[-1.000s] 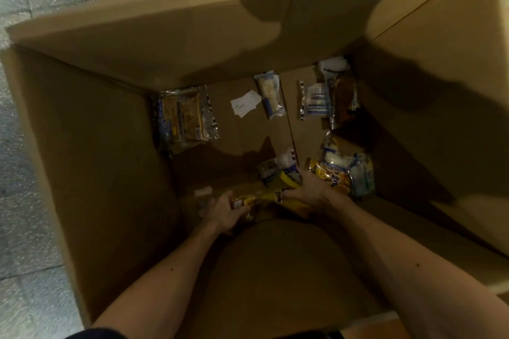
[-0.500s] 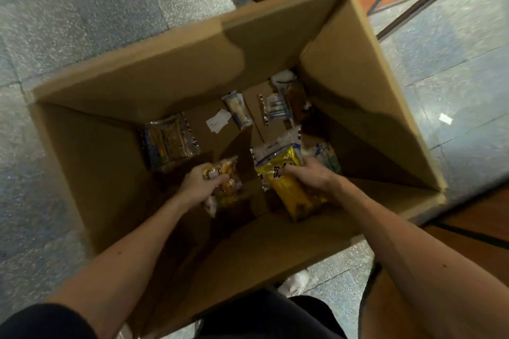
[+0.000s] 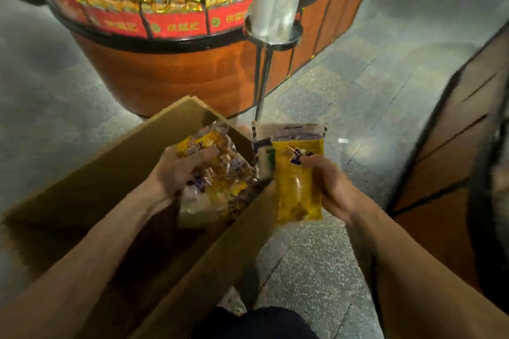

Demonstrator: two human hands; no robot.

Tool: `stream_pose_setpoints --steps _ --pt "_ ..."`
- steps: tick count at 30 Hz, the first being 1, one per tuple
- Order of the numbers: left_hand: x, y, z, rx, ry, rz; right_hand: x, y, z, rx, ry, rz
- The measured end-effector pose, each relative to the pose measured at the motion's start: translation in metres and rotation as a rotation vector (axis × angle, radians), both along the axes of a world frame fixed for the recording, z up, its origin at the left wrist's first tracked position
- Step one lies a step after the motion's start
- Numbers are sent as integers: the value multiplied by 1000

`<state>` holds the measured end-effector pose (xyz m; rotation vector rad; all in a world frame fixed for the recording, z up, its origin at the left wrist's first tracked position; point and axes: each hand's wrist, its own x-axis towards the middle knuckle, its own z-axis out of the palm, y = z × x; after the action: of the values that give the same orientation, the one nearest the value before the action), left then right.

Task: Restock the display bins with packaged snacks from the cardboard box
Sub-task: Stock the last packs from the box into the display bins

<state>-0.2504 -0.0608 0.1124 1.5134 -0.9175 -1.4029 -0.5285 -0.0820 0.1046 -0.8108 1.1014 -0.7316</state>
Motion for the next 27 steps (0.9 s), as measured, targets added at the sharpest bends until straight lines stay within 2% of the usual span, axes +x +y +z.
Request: stream_pose_setpoints --steps 4,10,16,22,27 --pt "-110 22 55 -128 -85 -166 -102 82 52 -17 8 -274" --pt "-285 77 105 -210 69 -475 -240 231 99 -82 12 -688" --pt "-436 154 122 -161 217 -783 -327 366 106 -119 -31 -1017" --pt "-548 219 113 6 200 -1014 -382 455 84 -112 -64 -1261" --pt "-621 250 91 118 155 -1104 -430 484 59 -86 -163 -1420"
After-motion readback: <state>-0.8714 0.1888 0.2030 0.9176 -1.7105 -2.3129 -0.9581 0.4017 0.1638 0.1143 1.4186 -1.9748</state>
